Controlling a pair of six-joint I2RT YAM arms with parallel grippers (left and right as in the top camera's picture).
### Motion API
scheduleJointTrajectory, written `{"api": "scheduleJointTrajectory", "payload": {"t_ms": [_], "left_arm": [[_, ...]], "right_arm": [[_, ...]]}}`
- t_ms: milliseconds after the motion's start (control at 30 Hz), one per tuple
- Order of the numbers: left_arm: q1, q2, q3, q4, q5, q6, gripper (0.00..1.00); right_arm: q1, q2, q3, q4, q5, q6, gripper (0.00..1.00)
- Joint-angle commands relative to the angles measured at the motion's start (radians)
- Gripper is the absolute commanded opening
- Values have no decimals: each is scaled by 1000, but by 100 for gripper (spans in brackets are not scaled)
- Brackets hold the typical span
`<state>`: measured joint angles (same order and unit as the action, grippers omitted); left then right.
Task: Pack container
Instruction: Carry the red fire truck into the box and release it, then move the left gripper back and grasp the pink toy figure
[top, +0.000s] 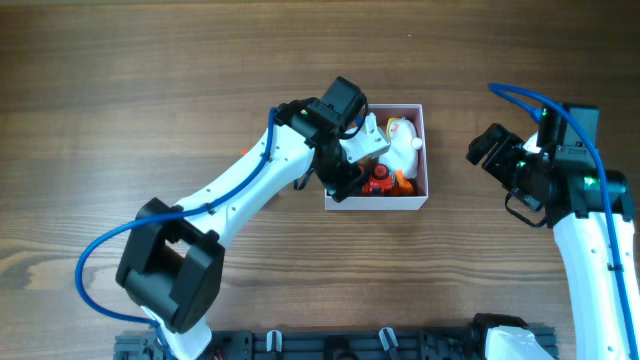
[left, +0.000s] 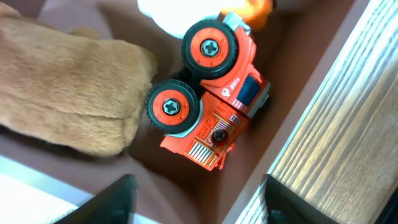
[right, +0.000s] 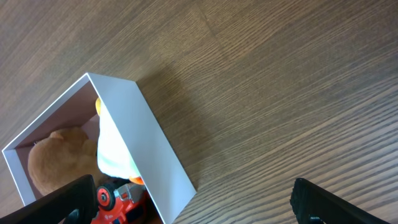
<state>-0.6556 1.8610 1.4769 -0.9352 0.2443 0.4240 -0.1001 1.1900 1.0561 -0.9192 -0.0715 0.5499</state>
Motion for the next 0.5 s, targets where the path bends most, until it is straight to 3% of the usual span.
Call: {"api": "scheduleJointTrajectory", "payload": {"t_ms": [0, 33, 100, 167, 300, 467], "left_arm": [[-3, -103, 50, -2, -97, -101, 49], [-3, -137, 63, -8, -192, -180, 62], [10, -197, 66, -28, -345, -312, 73], [47, -238, 66, -79, -380, -399, 77], [233, -231, 22, -207, -341, -545, 82], [406, -143, -121, -145, -181, -544, 82]], "right_arm": [[-2, 5, 9, 2, -12, 11, 100], [-2, 5, 9, 2, -12, 11, 100], [-2, 5, 9, 2, -12, 10, 99], [-2, 5, 9, 2, -12, 11, 100], [-2, 5, 9, 2, -12, 10, 100], [-2, 5, 9, 2, -12, 11, 100]]}}
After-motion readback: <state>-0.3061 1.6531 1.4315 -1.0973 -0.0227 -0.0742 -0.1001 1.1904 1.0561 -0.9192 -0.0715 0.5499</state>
